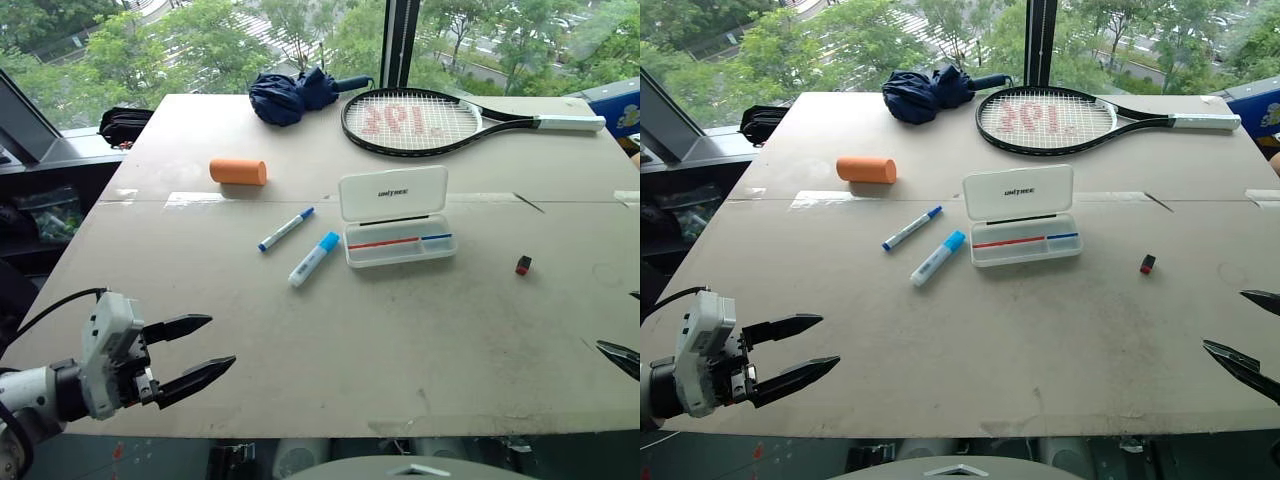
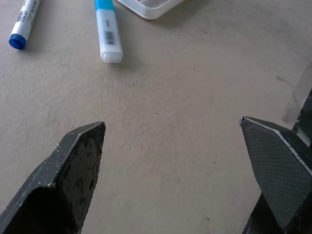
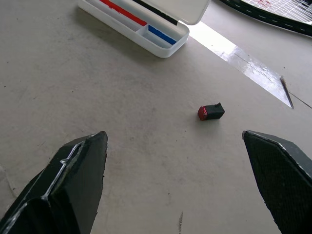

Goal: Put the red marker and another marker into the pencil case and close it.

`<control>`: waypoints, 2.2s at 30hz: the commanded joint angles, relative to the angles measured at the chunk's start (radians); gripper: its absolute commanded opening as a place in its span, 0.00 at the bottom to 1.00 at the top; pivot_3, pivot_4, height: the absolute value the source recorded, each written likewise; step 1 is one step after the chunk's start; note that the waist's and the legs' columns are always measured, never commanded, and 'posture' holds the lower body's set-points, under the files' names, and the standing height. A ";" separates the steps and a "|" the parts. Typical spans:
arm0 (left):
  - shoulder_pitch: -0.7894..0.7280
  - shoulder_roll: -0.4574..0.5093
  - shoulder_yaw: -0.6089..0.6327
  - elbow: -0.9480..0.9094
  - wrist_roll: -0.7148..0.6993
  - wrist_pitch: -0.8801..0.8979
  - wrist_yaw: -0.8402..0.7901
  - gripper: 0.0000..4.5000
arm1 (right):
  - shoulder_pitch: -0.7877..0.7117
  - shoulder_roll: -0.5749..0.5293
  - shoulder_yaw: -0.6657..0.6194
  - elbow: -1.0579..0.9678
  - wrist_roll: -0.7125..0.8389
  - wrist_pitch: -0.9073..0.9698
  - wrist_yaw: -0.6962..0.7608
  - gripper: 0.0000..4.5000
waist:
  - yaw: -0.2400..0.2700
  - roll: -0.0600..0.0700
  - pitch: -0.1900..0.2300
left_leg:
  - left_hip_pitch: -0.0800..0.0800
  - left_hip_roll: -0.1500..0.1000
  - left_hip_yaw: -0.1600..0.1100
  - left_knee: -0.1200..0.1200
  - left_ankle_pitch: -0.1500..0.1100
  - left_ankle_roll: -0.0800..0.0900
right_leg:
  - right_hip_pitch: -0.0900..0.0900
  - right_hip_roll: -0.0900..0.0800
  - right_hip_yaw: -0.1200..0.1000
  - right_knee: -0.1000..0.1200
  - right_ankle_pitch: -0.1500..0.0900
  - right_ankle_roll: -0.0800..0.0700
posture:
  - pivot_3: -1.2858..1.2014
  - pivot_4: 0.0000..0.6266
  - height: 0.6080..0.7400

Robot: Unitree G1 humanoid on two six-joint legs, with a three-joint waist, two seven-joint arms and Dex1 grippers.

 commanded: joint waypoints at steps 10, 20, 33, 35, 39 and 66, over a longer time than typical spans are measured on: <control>-0.584 0.048 -0.337 0.138 0.086 0.266 0.455 1.00 | -0.098 -0.009 0.132 -0.203 0.122 0.072 -0.115 0.99 | 0.002 0.001 0.001 | 0.000 0.000 0.000 0.001 0.000 0.001 | 0.002 0.003 -0.004 0.001 0.002 0.004 | 0.52 0.24 0.93; -1.245 -0.163 -0.843 0.879 0.509 -0.021 0.446 0.94 | -0.253 -0.040 0.261 -0.401 0.244 0.163 -0.275 1.00 | 0.001 -0.001 0.002 | -0.004 -0.004 -0.003 0.001 0.000 0.001 | -0.001 0.004 -0.007 0.002 0.003 0.005 | 0.52 0.24 0.93; -1.274 -0.137 -0.799 0.977 0.496 -0.125 0.142 0.00 | -0.199 -0.015 0.229 -0.468 0.264 0.189 -0.368 1.00 | -0.005 -0.002 0.002 | -0.009 -0.002 -0.004 0.002 0.000 0.001 | -0.005 0.004 -0.009 0.003 0.002 0.005 | 0.52 0.24 0.93; -1.261 -0.082 -0.761 0.871 0.405 -0.036 0.012 0.00 | -0.167 0.004 0.208 -0.467 0.264 0.183 -0.375 1.00 | -0.005 -0.002 0.002 | -0.010 -0.002 -0.005 0.002 0.000 0.001 | -0.006 0.004 -0.009 0.003 0.002 0.005 | 0.52 0.24 0.93; -1.304 0.022 -0.821 0.689 0.334 0.111 -0.173 0.00 | -0.089 0.050 0.160 -0.471 0.246 0.159 -0.378 1.00 | 0.003 -0.003 0.003 | -0.018 -0.001 -0.006 0.004 0.000 0.000 | -0.012 0.004 -0.011 0.004 0.002 0.005 | 0.52 0.24 0.93; -1.871 -0.662 -1.115 1.614 0.799 -0.406 0.014 0.00 | 0.108 0.166 0.101 -0.599 0.222 0.087 -0.472 1.00 | 0.000 -0.003 0.004 | -0.017 -0.005 -0.006 0.013 -0.003 0.006 | -0.007 0.006 -0.010 0.003 0.002 0.007 | 0.52 0.24 0.93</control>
